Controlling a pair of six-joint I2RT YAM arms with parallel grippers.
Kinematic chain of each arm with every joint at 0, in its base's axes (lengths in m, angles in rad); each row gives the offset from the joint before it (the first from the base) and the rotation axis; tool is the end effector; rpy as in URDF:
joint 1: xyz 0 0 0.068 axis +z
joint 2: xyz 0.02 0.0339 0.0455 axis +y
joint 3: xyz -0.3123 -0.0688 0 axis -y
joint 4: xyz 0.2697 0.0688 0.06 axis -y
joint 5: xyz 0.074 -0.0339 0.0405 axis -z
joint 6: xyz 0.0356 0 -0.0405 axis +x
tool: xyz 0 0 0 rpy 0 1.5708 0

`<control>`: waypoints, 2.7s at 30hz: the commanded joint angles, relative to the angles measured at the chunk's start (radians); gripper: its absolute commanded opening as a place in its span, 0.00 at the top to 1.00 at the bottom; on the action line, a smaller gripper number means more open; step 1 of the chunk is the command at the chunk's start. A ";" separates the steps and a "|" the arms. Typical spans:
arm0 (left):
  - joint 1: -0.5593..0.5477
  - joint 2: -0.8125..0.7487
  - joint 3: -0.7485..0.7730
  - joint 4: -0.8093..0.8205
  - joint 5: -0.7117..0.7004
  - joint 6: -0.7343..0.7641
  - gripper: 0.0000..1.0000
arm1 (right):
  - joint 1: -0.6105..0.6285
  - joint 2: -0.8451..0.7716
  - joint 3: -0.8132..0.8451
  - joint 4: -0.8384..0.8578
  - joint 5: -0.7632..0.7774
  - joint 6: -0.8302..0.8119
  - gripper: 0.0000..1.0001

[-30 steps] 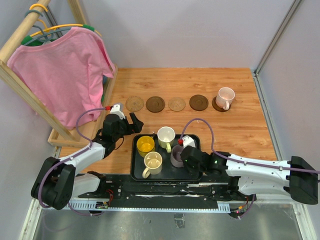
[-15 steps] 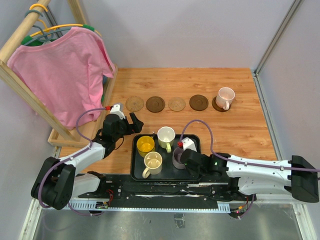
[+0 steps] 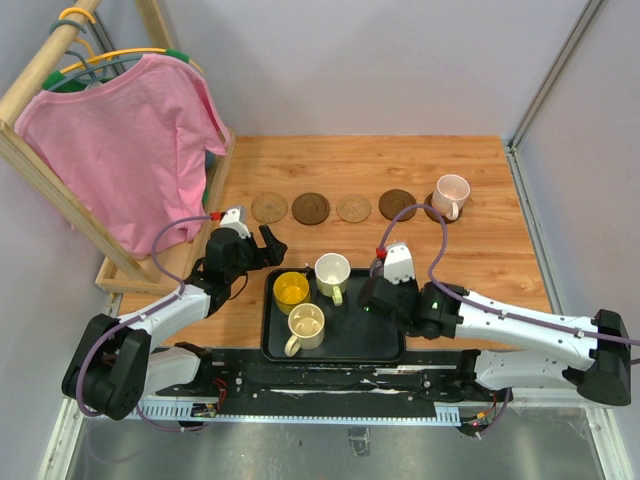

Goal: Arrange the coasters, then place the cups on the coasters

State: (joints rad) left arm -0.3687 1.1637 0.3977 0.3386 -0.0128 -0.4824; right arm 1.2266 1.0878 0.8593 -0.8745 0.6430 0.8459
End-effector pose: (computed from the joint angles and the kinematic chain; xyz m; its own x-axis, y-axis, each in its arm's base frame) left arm 0.2166 -0.0832 0.2111 -0.5047 -0.3023 -0.8087 0.1303 0.8993 -0.4175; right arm 0.0867 0.1787 0.2959 -0.6954 -0.1644 -0.6996 -0.2136 0.9768 -0.0173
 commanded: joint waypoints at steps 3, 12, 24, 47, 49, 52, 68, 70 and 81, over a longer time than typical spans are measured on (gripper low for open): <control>-0.001 0.034 0.027 0.010 0.053 0.025 0.00 | -0.275 0.027 0.041 0.241 0.009 -0.144 0.99; -0.001 0.066 0.069 -0.002 0.036 0.054 0.00 | -0.606 0.274 0.180 0.453 -0.174 -0.368 0.99; -0.002 0.109 0.104 0.014 -0.006 0.068 0.00 | -0.840 0.608 0.388 0.639 -0.401 -0.513 0.99; -0.002 0.215 0.164 0.027 0.002 0.069 0.00 | -0.921 0.781 0.495 0.669 -0.477 -0.601 0.99; -0.001 0.217 0.163 0.027 0.001 0.069 0.00 | -0.923 0.789 0.498 0.669 -0.479 -0.592 0.99; -0.001 0.220 0.163 0.027 0.000 0.070 0.00 | -0.925 0.799 0.507 0.660 -0.472 -0.577 0.99; -0.001 0.225 0.158 0.024 0.007 0.068 0.00 | -0.930 0.794 0.510 0.616 -0.494 -0.507 0.73; -0.001 0.223 0.158 0.024 0.008 0.067 0.00 | -0.930 0.789 0.504 0.613 -0.492 -0.503 0.66; -0.001 0.200 0.152 0.015 0.013 0.062 0.00 | -0.930 0.753 0.456 0.607 -0.503 -0.494 0.43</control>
State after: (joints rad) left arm -0.3687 1.3815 0.5350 0.3389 -0.0051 -0.4267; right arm 0.3126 1.8904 1.3342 -0.2623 0.1482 0.3378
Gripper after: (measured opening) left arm 0.994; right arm 0.563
